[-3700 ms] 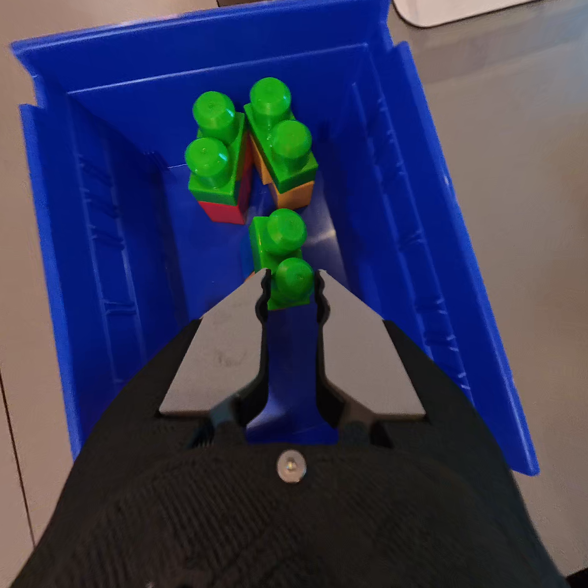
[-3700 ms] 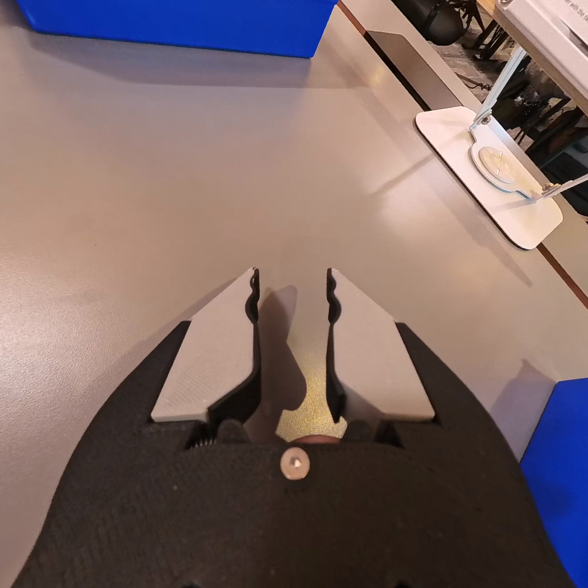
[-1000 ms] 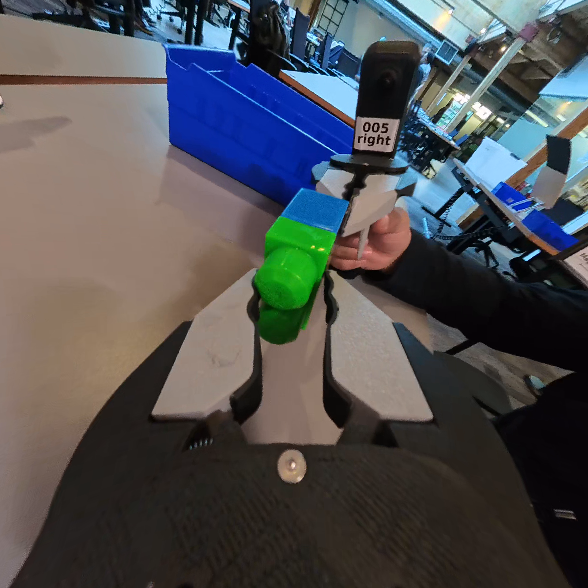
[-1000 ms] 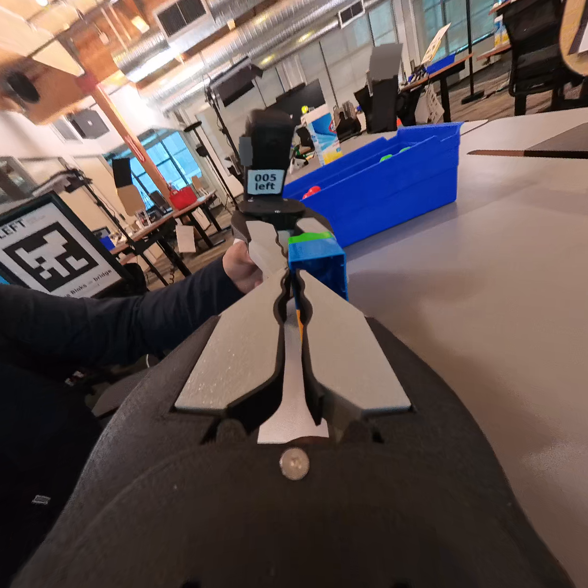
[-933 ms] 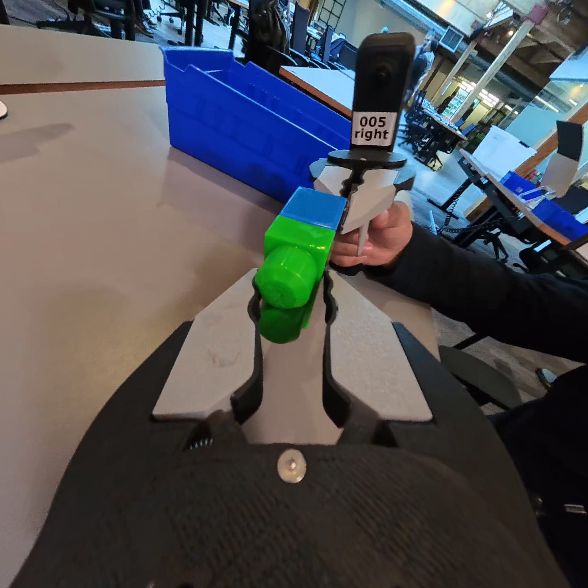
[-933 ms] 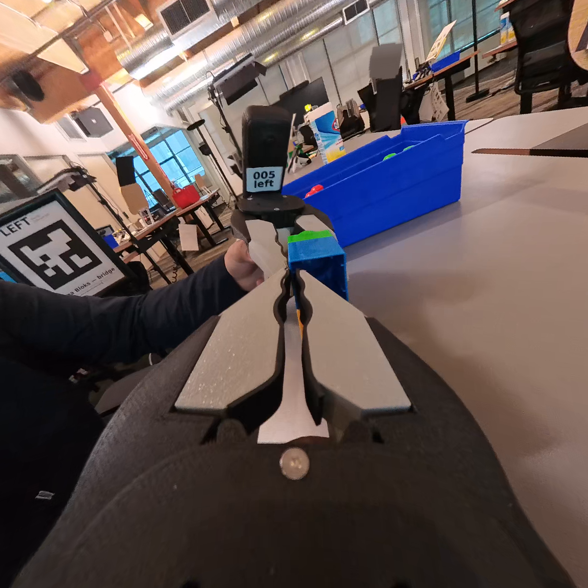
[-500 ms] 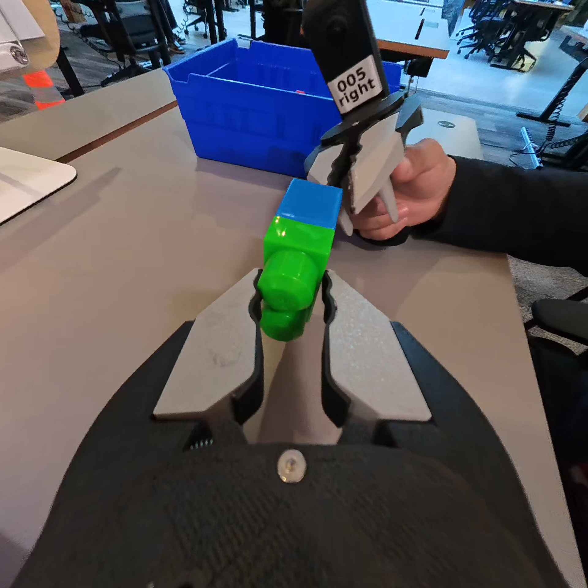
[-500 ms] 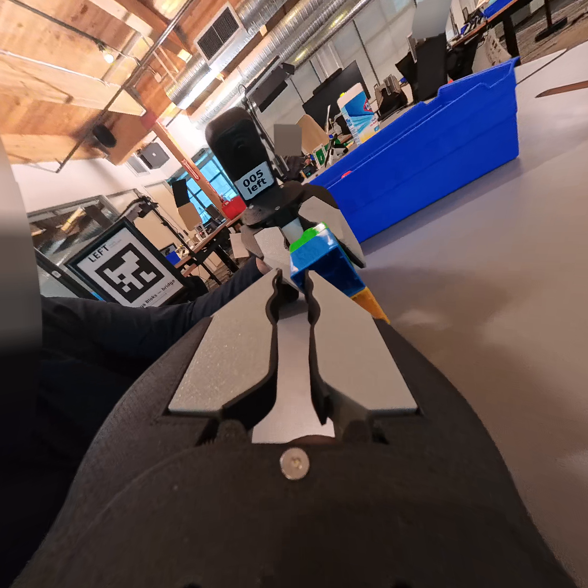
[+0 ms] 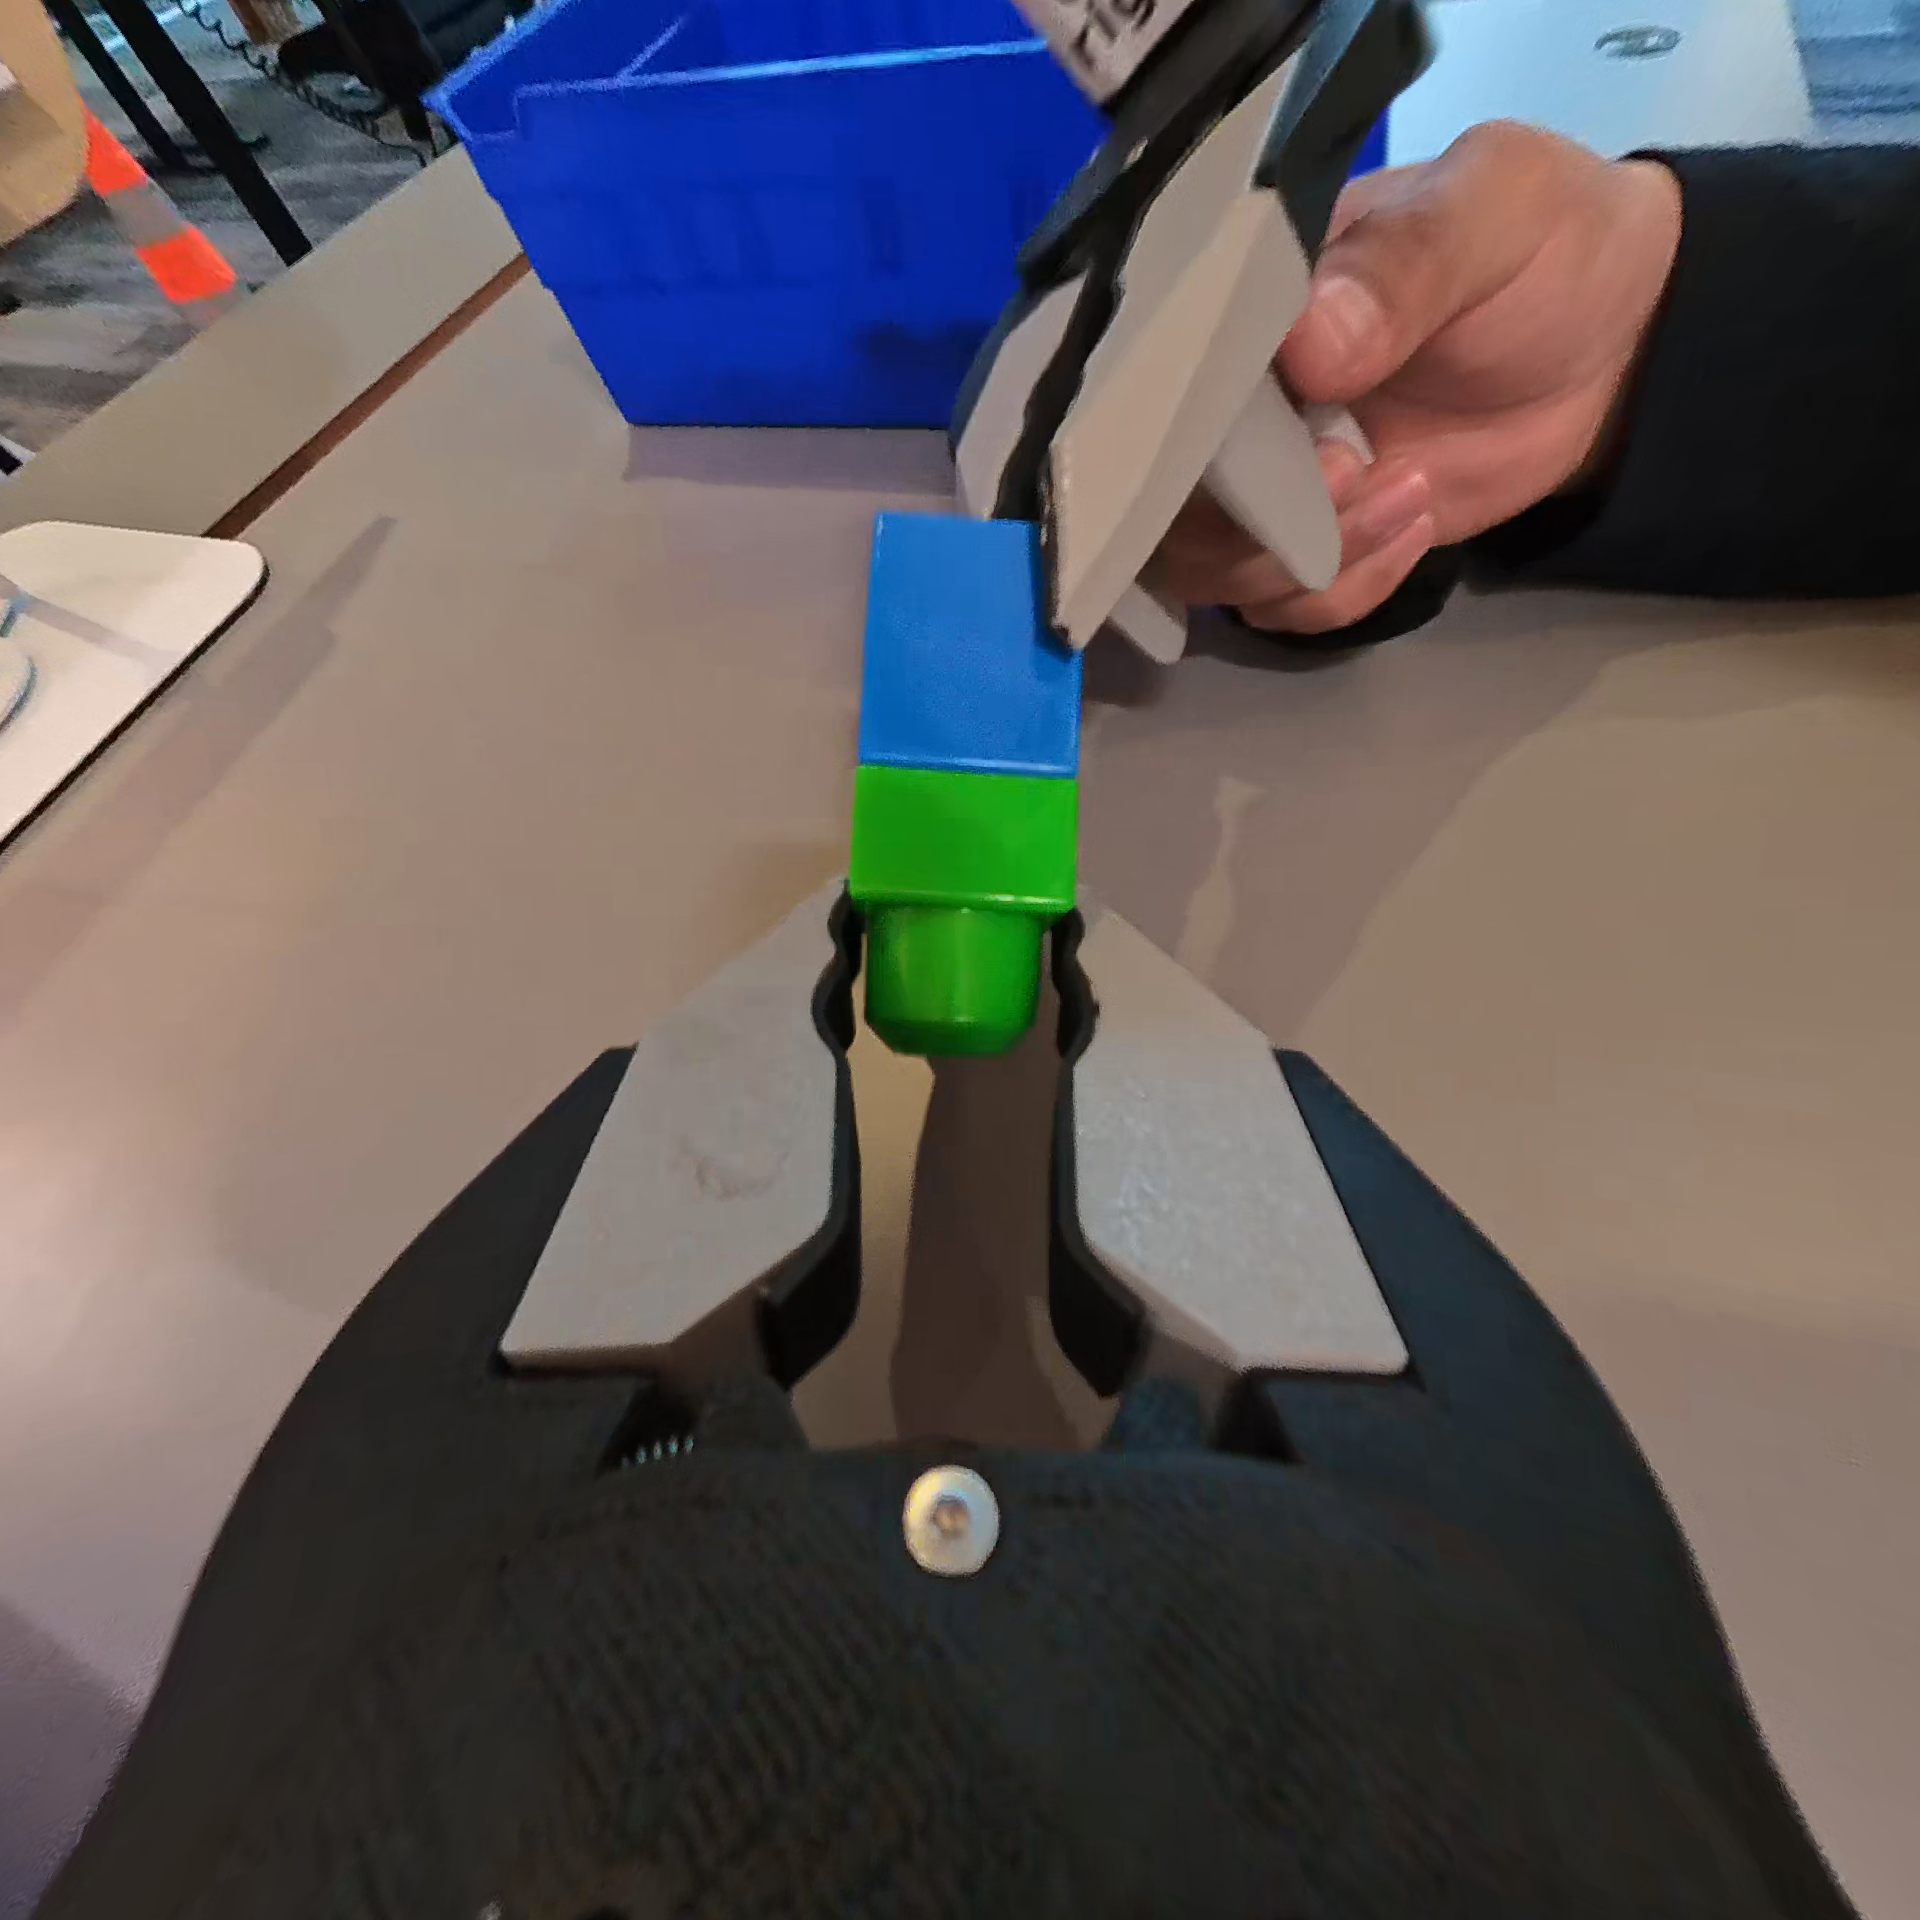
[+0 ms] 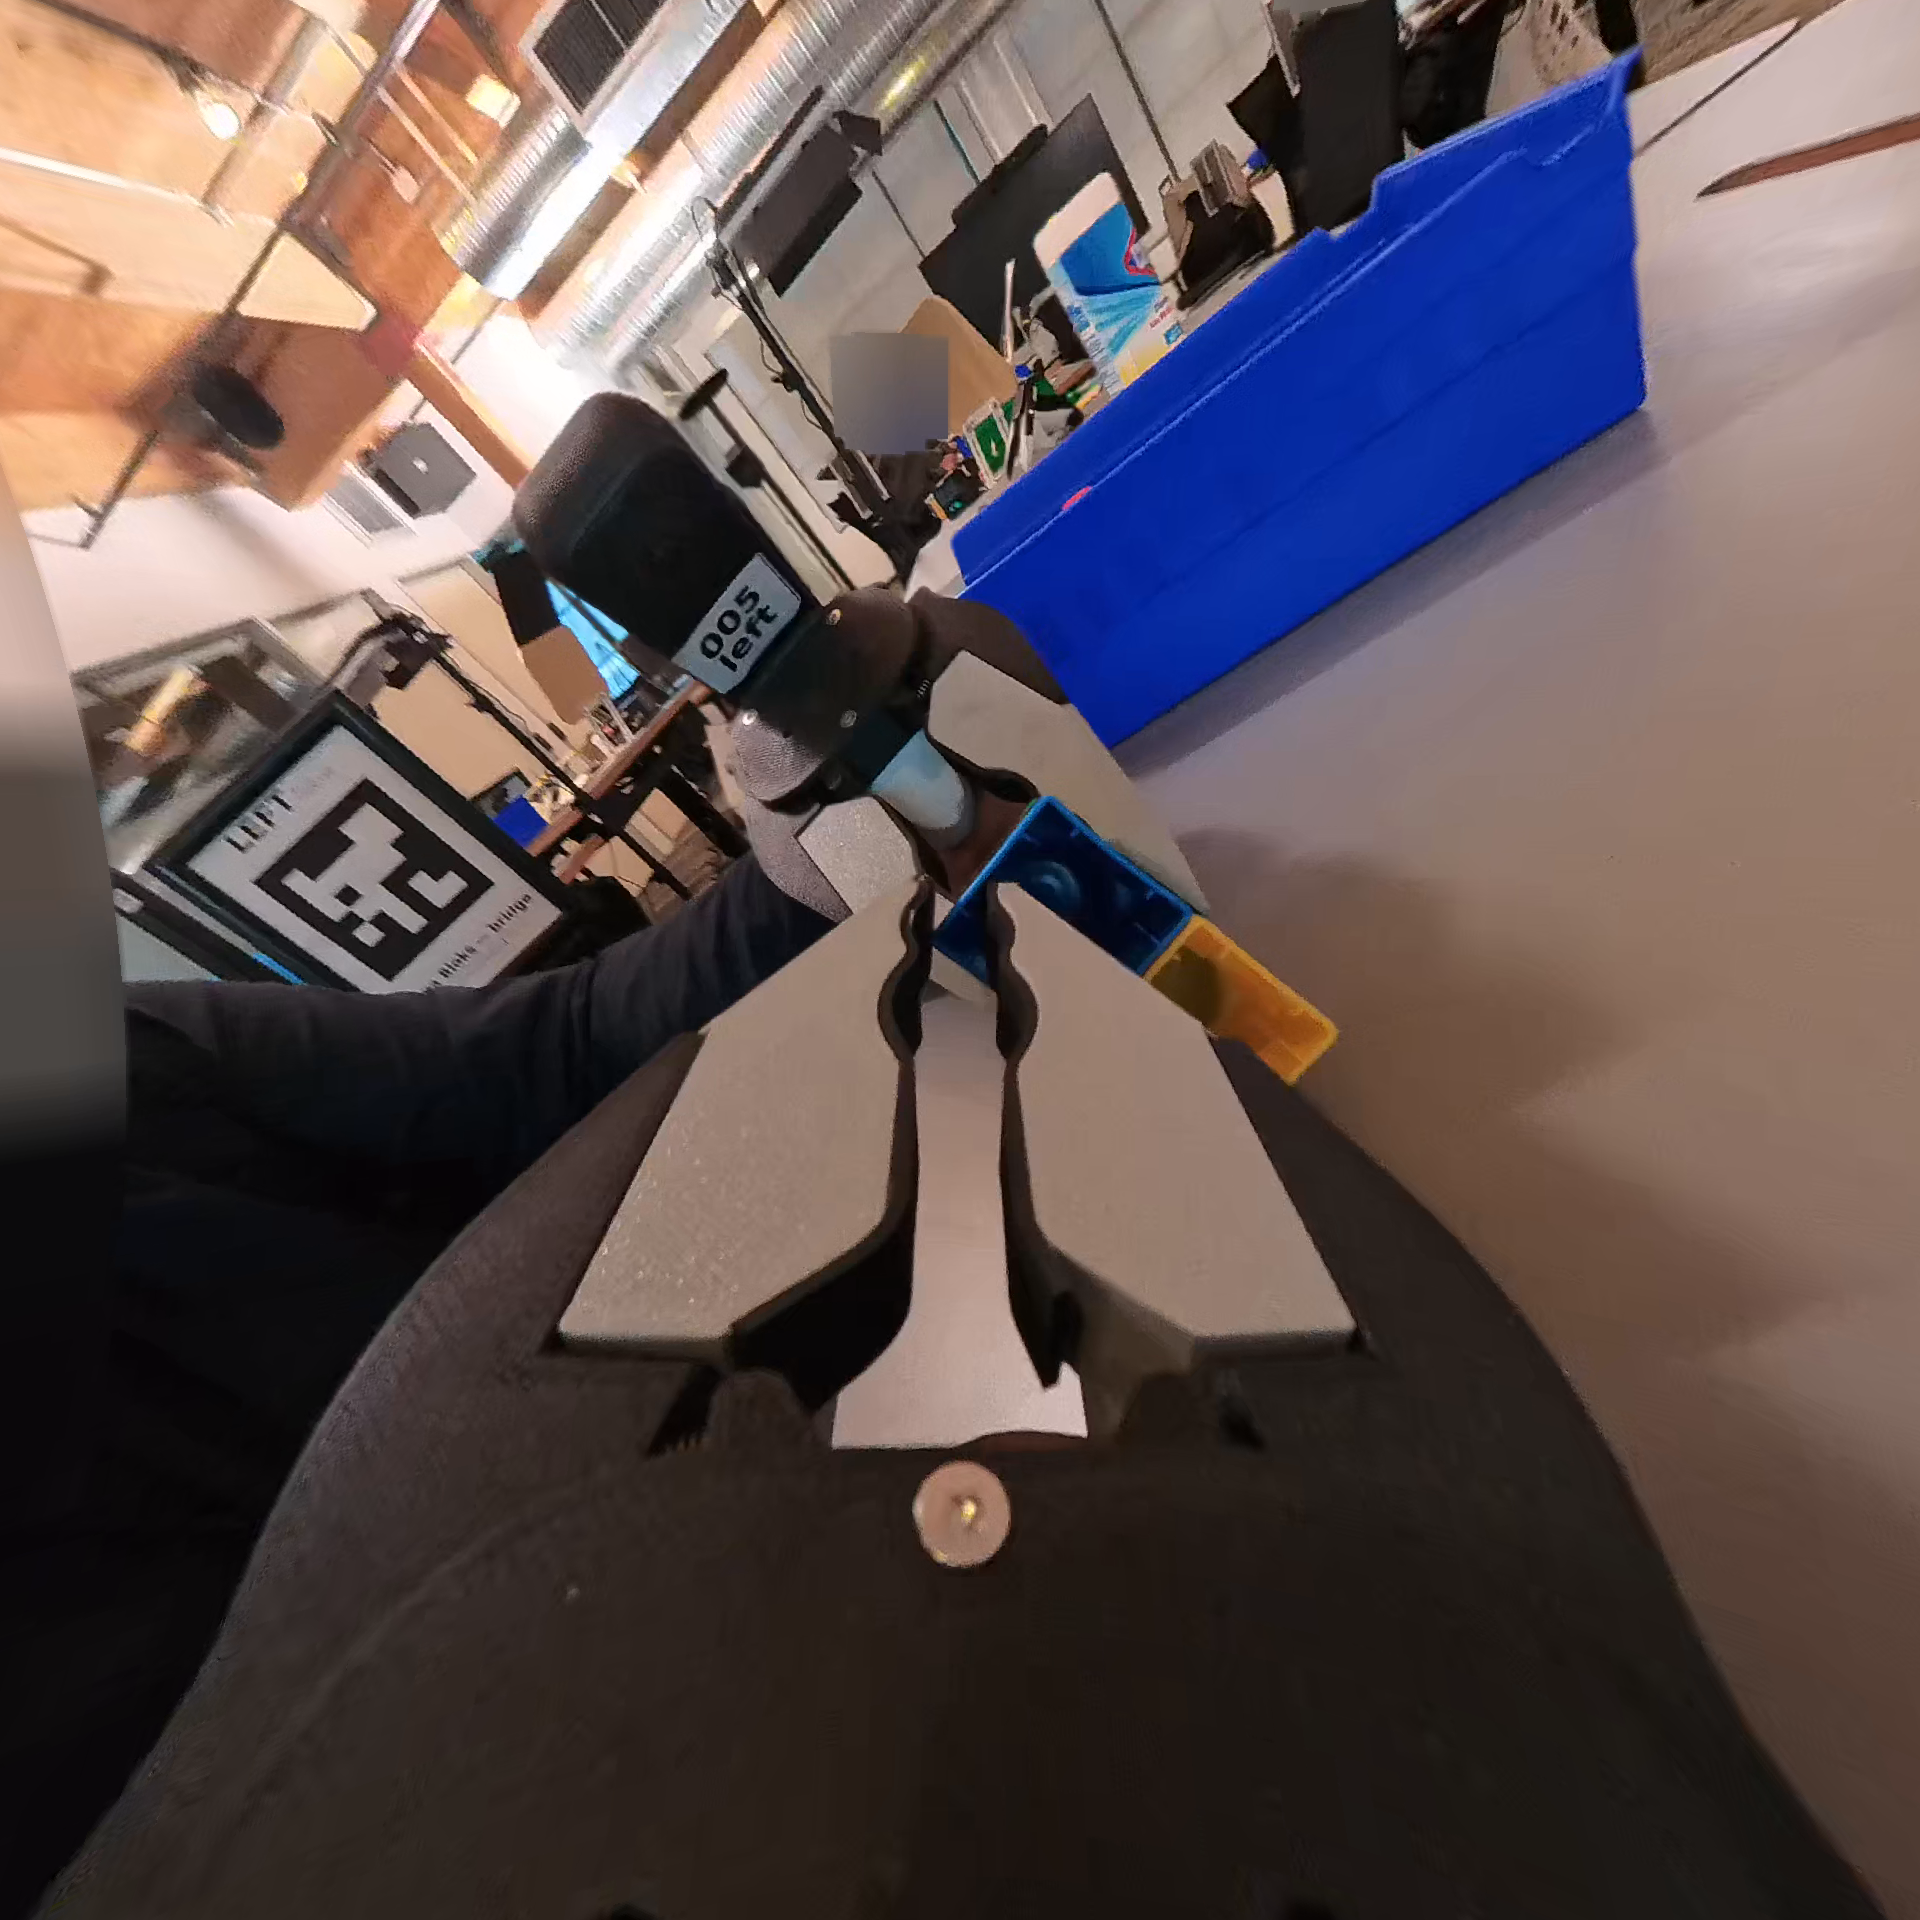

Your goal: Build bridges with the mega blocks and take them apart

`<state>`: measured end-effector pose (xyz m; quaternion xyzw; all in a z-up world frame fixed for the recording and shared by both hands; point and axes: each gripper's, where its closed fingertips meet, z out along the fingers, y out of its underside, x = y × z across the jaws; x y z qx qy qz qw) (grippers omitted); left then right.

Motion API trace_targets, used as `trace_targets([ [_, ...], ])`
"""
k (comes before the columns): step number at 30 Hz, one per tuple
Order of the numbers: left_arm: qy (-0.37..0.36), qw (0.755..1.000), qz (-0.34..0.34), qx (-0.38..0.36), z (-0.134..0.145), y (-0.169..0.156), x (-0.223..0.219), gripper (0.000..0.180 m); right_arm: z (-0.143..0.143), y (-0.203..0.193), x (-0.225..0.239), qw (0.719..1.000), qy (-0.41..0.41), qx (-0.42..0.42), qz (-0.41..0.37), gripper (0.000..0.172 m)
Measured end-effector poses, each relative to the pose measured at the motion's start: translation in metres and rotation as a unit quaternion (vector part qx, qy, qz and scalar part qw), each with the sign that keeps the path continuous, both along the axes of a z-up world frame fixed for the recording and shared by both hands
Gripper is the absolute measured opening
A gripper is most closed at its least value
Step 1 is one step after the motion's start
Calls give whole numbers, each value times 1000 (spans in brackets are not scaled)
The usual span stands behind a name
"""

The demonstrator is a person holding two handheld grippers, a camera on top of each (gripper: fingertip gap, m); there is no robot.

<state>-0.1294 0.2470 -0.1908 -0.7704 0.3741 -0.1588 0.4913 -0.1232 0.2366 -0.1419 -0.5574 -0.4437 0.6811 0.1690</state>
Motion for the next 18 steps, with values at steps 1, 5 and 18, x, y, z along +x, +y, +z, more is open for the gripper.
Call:
trace_targets([
  [1, -5, 1000, -3, 3, 2, -1, 2, 34, -2, 0, 0, 1000, -4, -10, 4, 5],
  [5, 4, 1000, -6, 18, 4, -2, 6, 34, -14, -4, -4, 999, -34, 24, 6, 4],
  [18, 28, 1000, 11, 1, -5, 1, 1, 36, -7, -2, -2, 1000, -12, 18, -1, 4],
])
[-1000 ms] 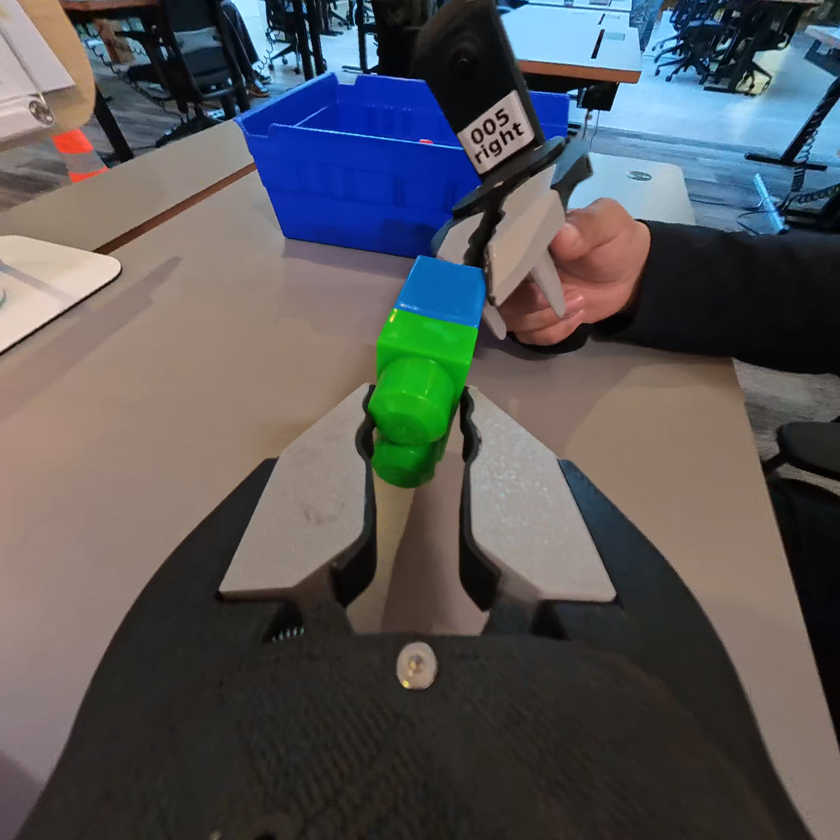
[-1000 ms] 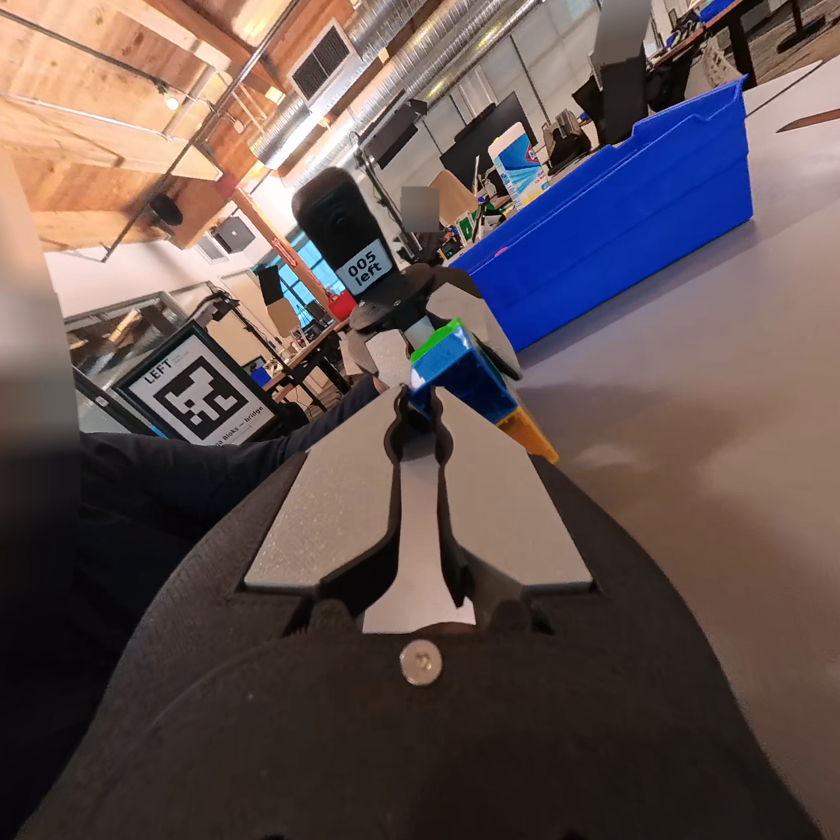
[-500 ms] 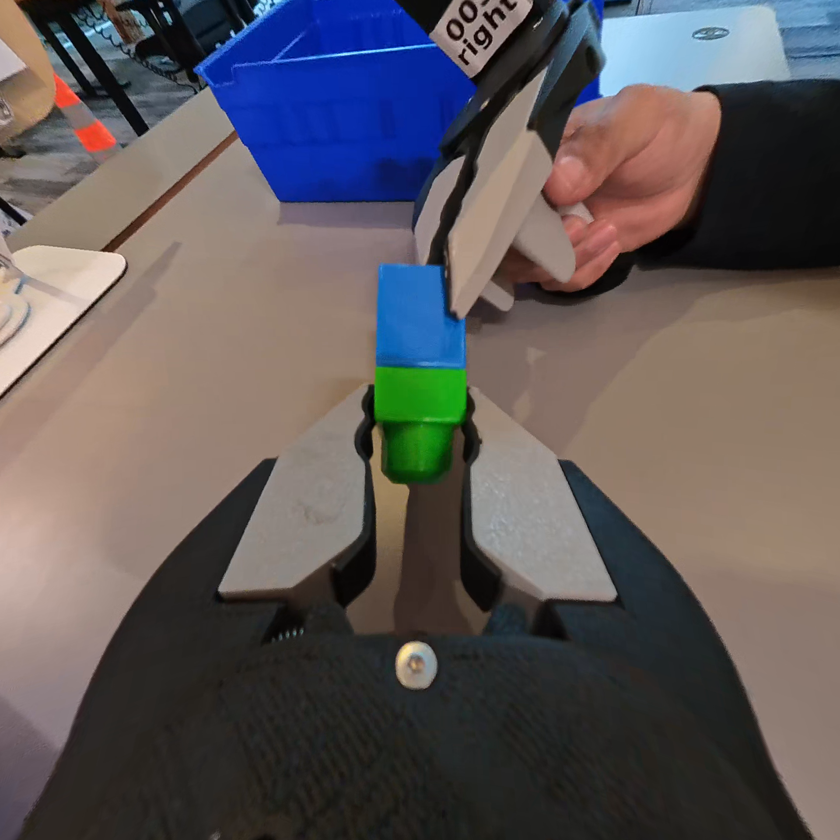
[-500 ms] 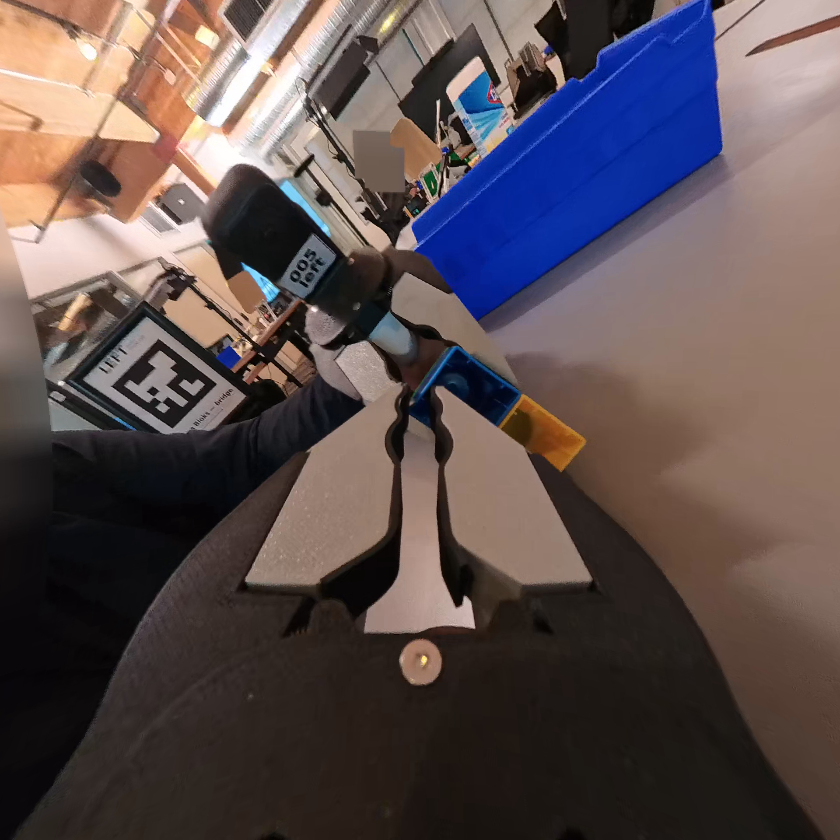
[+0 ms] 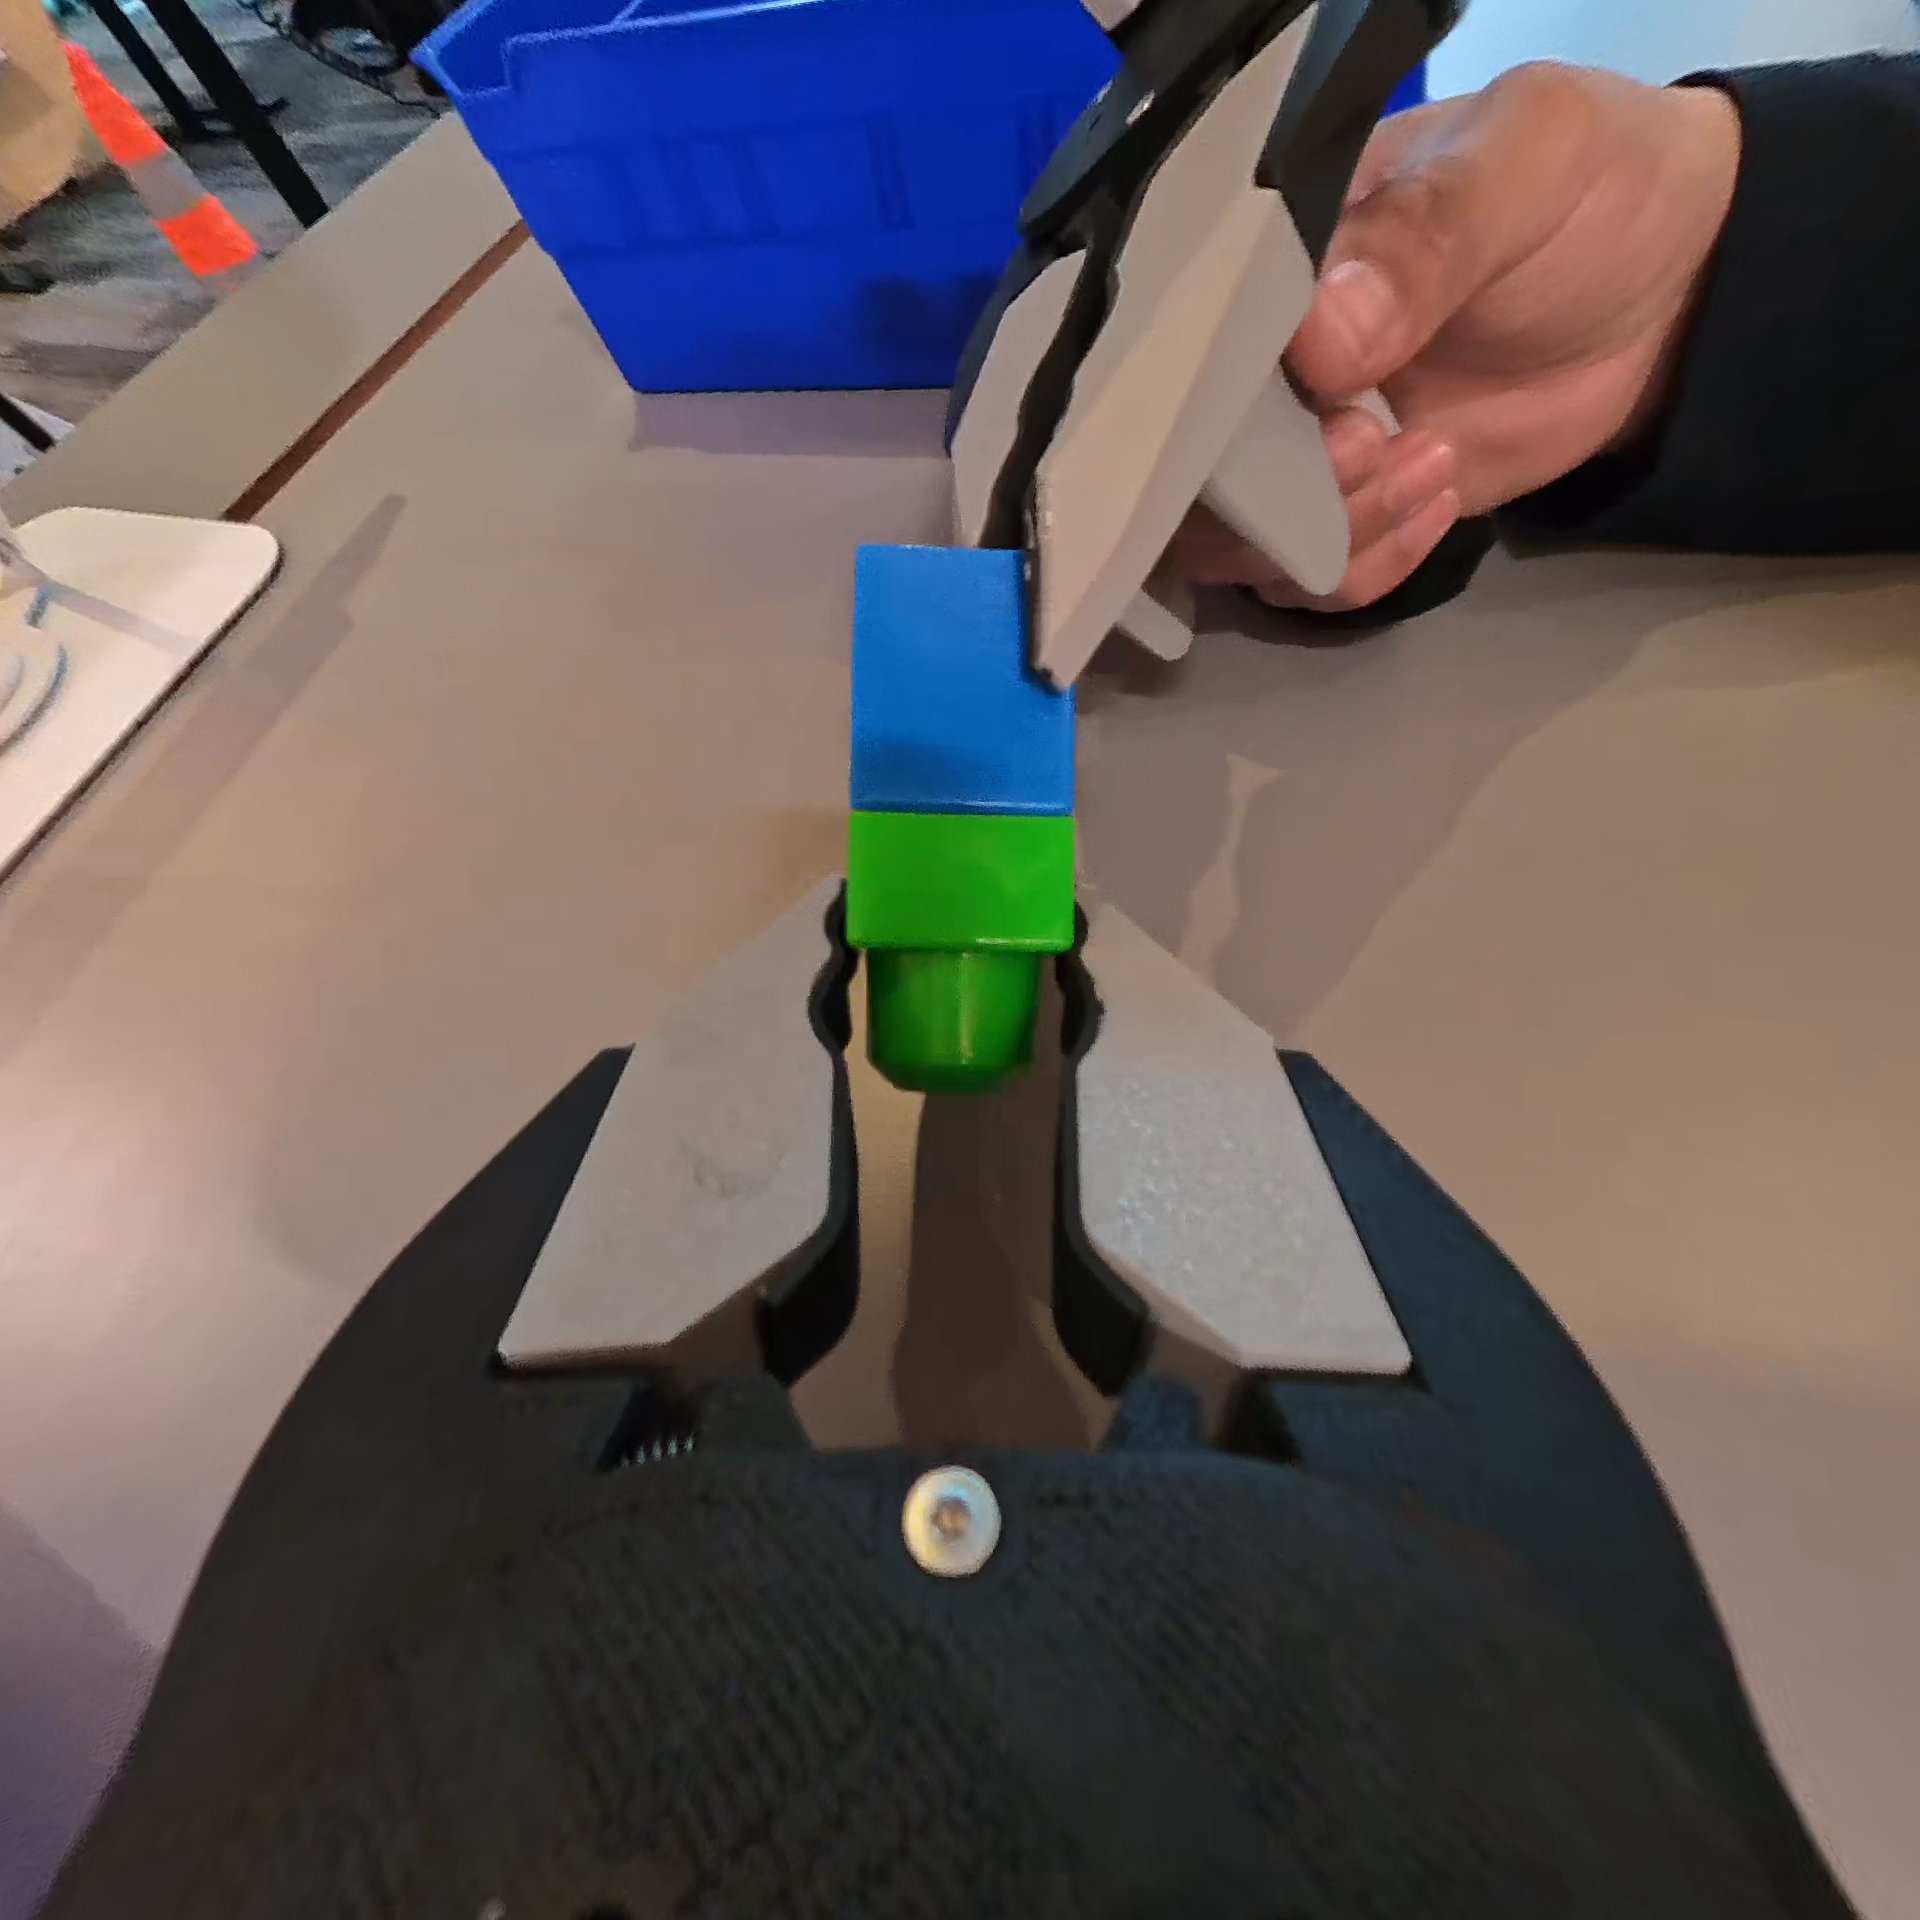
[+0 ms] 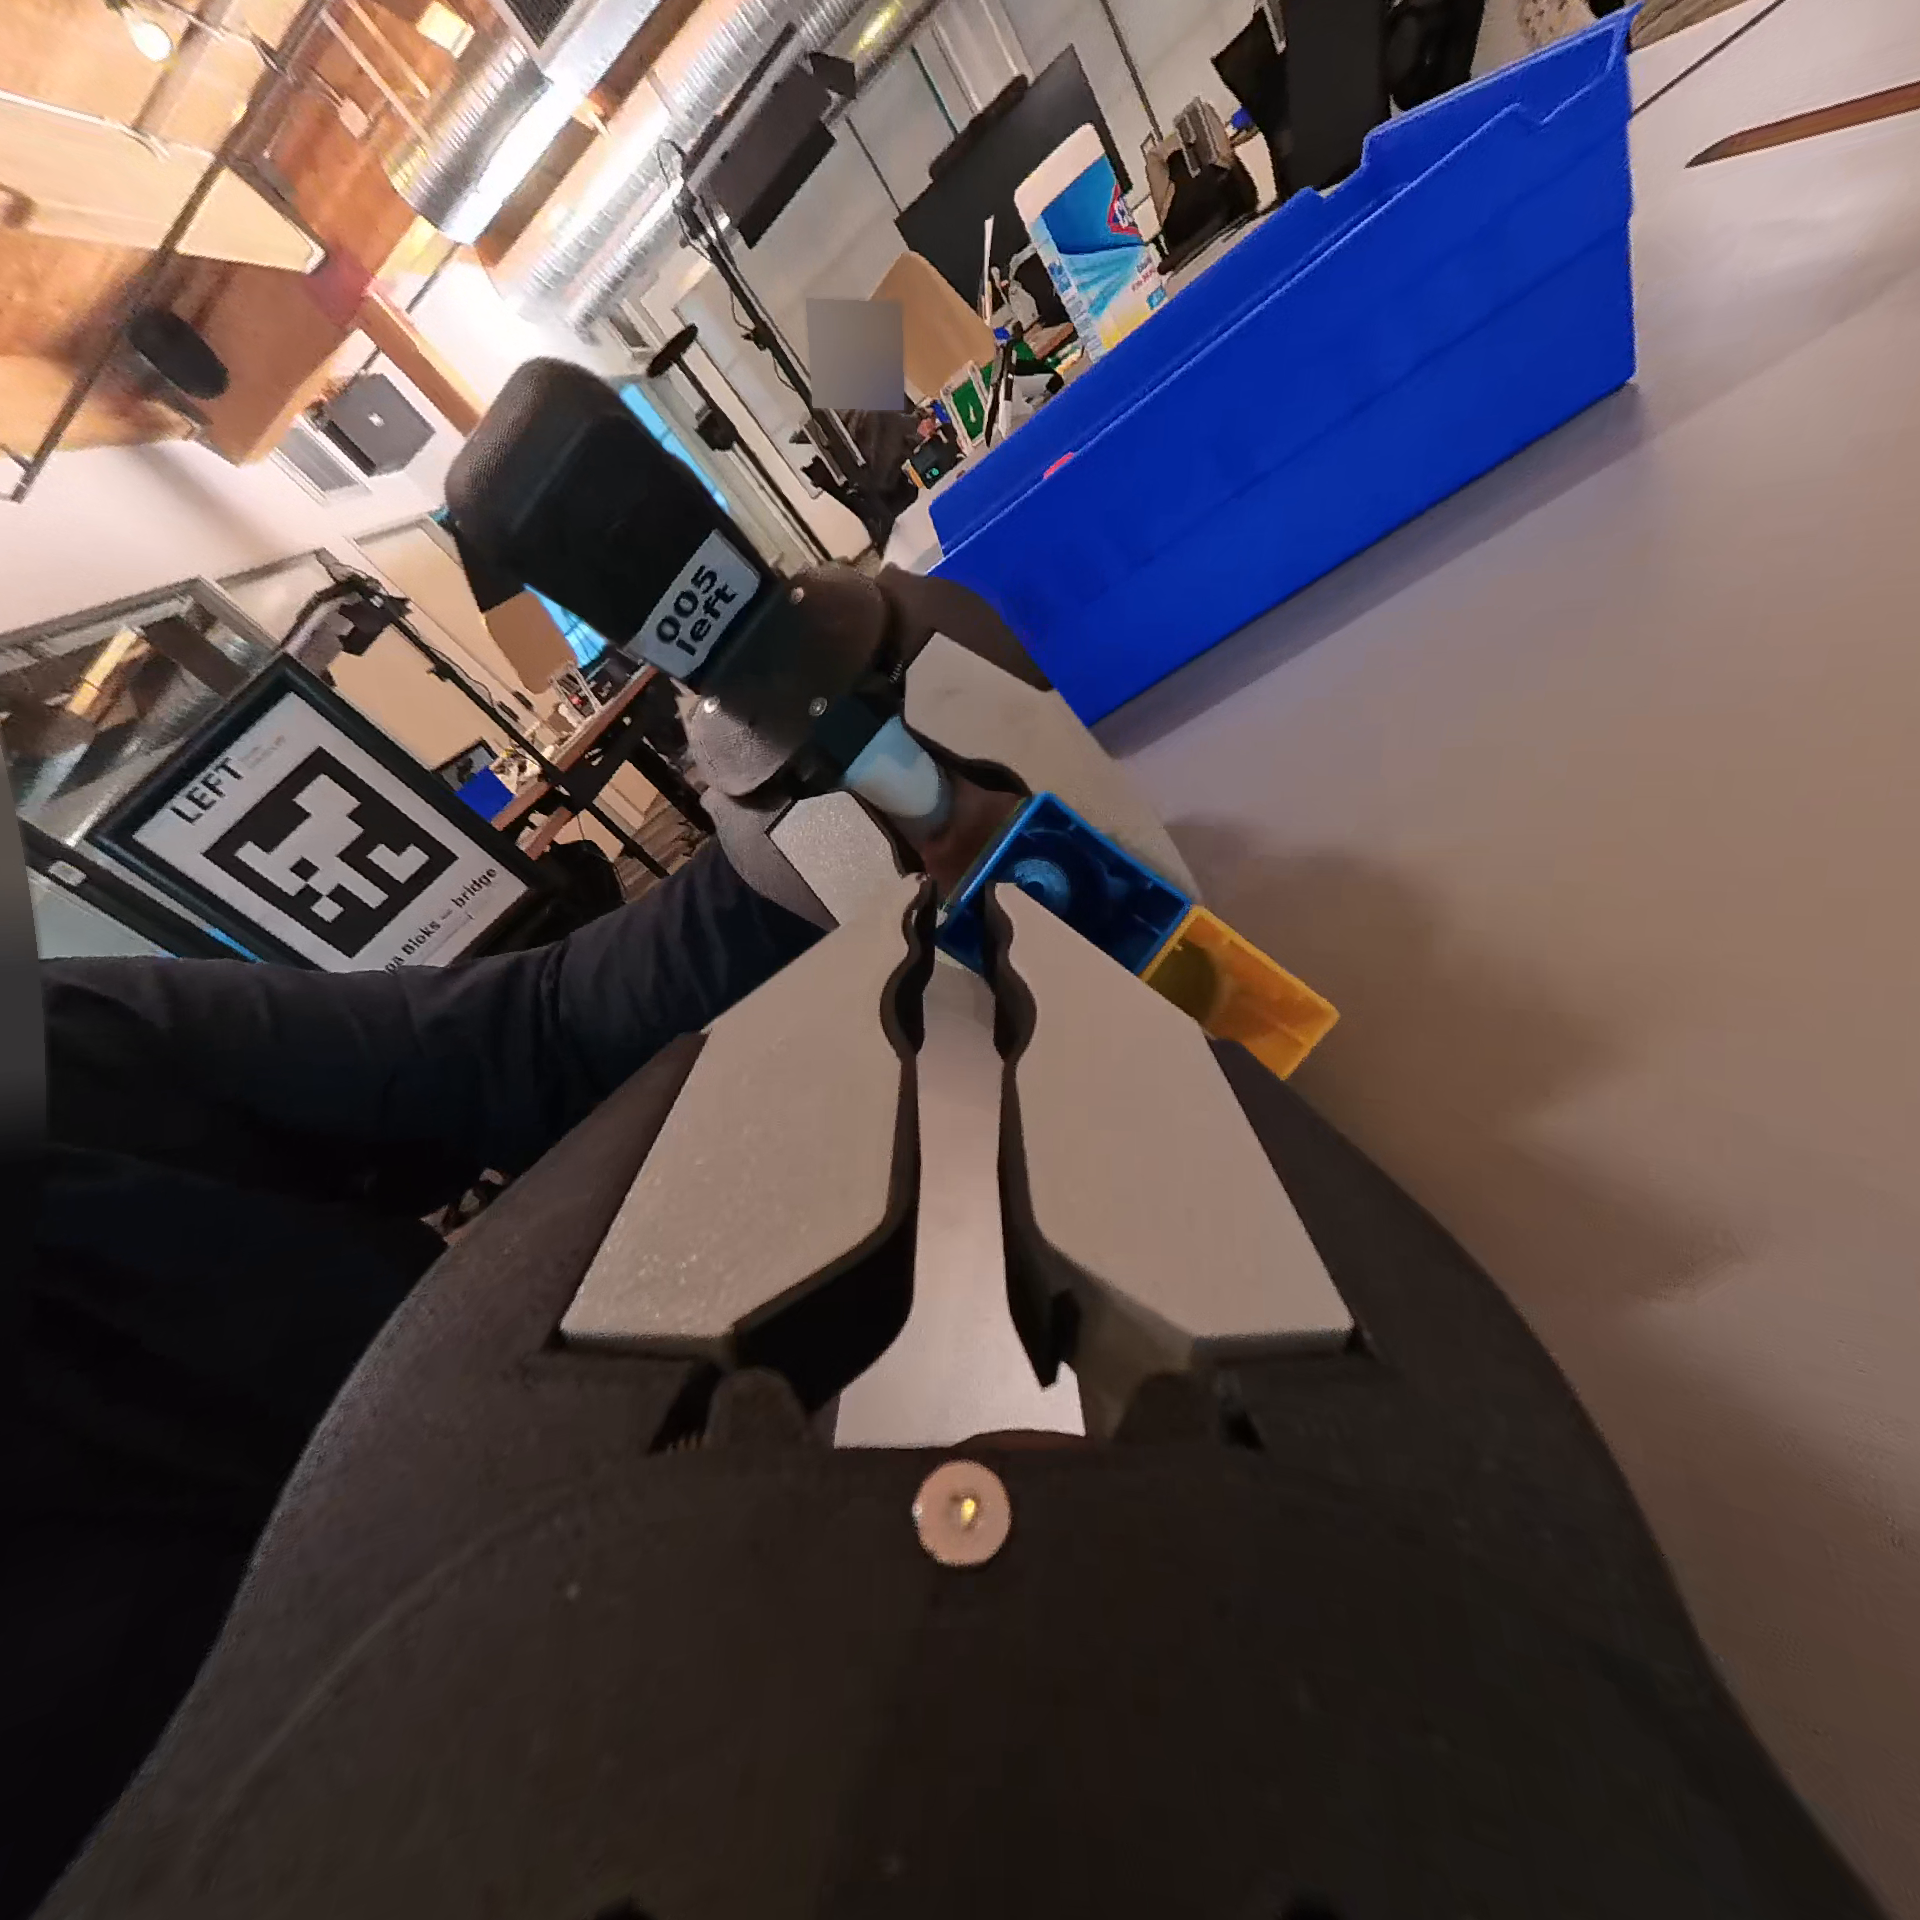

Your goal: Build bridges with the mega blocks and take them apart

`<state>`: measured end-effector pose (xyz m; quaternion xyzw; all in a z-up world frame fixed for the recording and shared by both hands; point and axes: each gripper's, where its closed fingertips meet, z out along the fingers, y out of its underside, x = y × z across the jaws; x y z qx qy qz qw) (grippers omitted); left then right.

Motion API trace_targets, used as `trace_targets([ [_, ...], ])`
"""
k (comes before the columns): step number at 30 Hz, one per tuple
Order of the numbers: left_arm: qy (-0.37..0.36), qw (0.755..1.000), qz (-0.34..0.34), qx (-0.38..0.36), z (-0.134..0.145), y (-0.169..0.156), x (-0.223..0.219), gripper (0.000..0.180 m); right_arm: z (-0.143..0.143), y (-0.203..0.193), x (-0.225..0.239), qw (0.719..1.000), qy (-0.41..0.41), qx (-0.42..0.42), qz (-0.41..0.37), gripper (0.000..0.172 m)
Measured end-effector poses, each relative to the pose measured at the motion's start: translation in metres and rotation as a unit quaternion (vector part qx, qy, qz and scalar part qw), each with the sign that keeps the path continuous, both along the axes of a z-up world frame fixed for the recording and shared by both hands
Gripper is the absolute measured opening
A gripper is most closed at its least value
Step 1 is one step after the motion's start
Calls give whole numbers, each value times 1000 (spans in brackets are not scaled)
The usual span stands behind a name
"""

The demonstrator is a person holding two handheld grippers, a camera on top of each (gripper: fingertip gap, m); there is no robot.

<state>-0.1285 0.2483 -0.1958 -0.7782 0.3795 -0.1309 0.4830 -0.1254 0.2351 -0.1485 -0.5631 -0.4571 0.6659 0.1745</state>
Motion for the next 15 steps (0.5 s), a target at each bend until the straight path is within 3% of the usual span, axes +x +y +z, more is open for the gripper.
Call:
trace_targets([
  [11, 34, 999, 6, 11, -3, 0, -3, 34, -1, 0, -1, 1000, -4, -9, -1, 5],
  [15, 85, 996, 22, 30, -10, 5, -10, 33, -10, 3, -3, 1000, -29, 1, -12, 10],
])
